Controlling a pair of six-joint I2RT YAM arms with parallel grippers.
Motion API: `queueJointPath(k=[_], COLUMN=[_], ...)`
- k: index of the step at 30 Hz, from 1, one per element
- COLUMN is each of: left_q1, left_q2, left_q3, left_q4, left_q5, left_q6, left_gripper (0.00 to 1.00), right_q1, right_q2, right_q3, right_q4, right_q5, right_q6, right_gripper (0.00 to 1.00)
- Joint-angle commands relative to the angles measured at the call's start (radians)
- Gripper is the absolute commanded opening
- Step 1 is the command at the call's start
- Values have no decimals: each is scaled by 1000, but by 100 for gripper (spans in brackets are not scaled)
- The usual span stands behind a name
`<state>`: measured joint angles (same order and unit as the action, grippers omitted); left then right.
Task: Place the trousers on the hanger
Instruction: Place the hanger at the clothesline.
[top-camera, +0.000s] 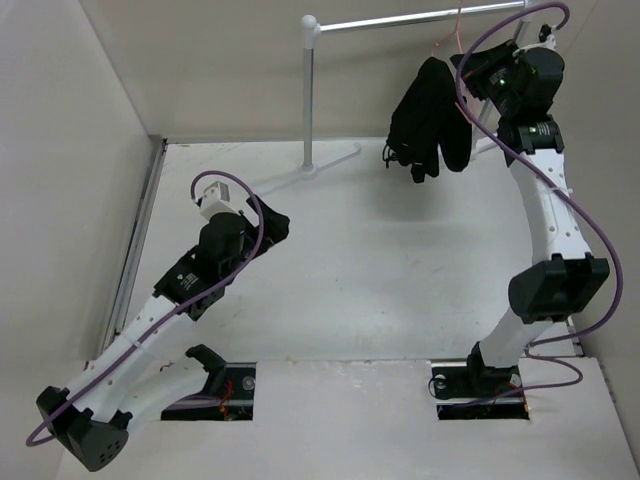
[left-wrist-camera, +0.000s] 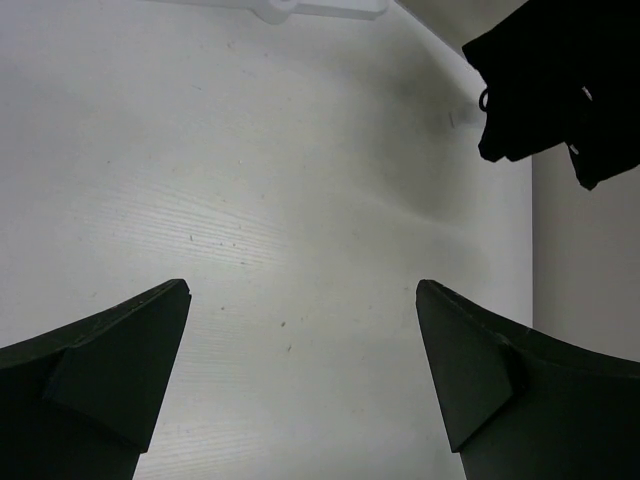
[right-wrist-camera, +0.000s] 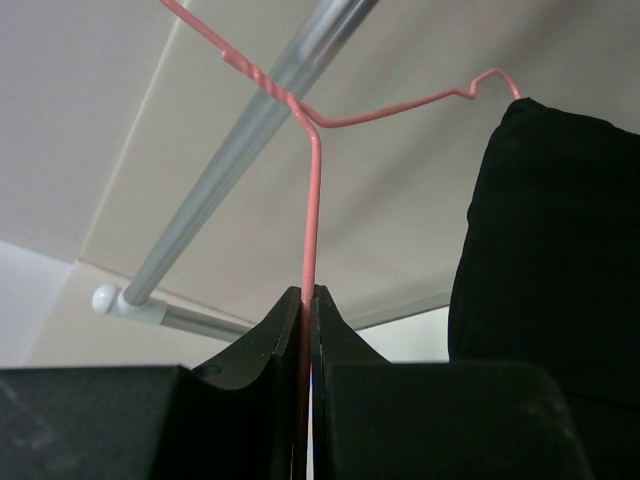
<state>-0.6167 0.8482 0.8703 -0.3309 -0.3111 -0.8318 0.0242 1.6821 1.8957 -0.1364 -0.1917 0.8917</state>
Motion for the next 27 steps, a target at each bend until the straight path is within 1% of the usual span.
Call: queueJointPath(k=[1,4,7,12,14,16,19,22,25,27], left_q1=[41,71,96,108,113,116,116,114,114,116], left_q2=[-31,-40,-46,-44,-38,-32,-24,-23,-24,-24], left_q3=[-8,-17,-31,-42,-42,-39,-36,-36,-34,-33], left_q4=[18,18,18,18,18,18,18,18,18,16], left_q5=[32,56,72,78,78,78,78,76,75,75], left_q6=[-6,-6,-9,-10,-10,-10,-12,-13,-15,-15], left_gripper=[100,100,100,100,100,100,100,100,100,100], right_q1=[-14,-16,-14,-11,-11,-13,-16,-22,-23,-25], right_q2=[37,71,87,61,51,41,21,2,-19,-33], right_q3=[135,157,140,27,-13,-46,-87,-118,-148,-164], right_q4=[55,43,35,64,81,87,98,104,104,104], right_q5=[18,26,38,58,63,64,67,55,51,48], right_q6=[-11,-14,-16,-28,-27,-25,-25,-28,-34,-42], right_gripper=[3,3,3,4,8,16,30,48,69,78])
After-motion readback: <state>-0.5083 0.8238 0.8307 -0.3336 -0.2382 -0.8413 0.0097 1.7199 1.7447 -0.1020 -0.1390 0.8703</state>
